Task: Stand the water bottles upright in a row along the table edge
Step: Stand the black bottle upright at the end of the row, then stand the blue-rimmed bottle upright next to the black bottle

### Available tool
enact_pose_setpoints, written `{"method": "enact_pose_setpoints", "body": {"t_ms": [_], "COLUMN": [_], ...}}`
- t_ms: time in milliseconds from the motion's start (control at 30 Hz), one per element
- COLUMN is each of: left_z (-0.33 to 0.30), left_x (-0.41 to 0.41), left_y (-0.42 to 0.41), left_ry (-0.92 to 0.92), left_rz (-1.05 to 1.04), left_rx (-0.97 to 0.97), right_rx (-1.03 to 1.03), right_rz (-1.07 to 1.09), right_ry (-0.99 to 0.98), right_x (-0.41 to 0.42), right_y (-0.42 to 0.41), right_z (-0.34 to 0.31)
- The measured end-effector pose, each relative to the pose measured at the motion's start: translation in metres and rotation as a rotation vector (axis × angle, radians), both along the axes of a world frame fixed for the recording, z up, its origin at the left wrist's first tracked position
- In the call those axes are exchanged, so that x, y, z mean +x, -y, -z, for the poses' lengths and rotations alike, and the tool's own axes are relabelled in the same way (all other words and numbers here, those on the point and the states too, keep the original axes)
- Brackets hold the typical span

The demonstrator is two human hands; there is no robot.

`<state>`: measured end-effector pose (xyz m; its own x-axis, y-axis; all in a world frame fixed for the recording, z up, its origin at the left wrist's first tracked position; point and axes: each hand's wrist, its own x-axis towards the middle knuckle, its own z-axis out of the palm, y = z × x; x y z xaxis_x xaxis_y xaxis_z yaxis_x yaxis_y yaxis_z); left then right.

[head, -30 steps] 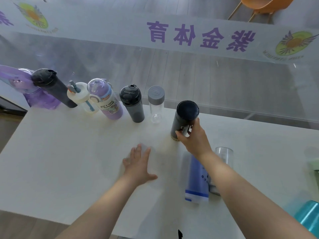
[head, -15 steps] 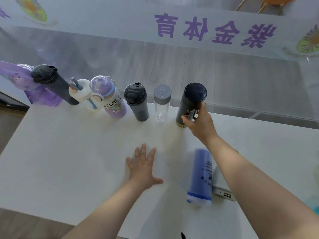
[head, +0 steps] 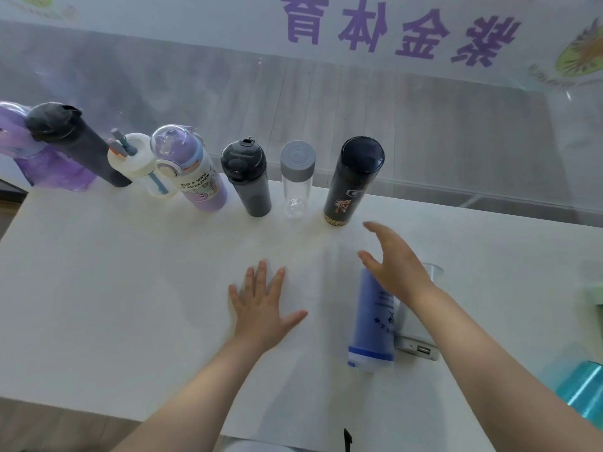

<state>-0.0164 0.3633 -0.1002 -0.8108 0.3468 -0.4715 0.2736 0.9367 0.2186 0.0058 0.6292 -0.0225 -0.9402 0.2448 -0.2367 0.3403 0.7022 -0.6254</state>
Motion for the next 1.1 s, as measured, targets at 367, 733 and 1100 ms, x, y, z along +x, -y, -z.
{"method": "enact_pose_setpoints", "body": {"t_ms": [367,733,1100], "left_z": [0.031,0.033,0.032], "left_x": [0.014,0.013,0.012], "left_y": [-0.001,-0.003,-0.003], "left_ry": [-0.291,-0.317,-0.324], "left_rz": [-0.08,-0.114,-0.108], "left_rx": [0.098,0.091,0.094], "right_rx": [0.563,0.662,0.239], "right_rz": [-0.721,-0.768,-0.226], "right_ry": [-0.028,-0.072,-0.131], "right_x": [0.083,0.089,0.088], "right_y": [0.001,0.003,0.008], "right_z": [0.02,0.034,0.025]}}
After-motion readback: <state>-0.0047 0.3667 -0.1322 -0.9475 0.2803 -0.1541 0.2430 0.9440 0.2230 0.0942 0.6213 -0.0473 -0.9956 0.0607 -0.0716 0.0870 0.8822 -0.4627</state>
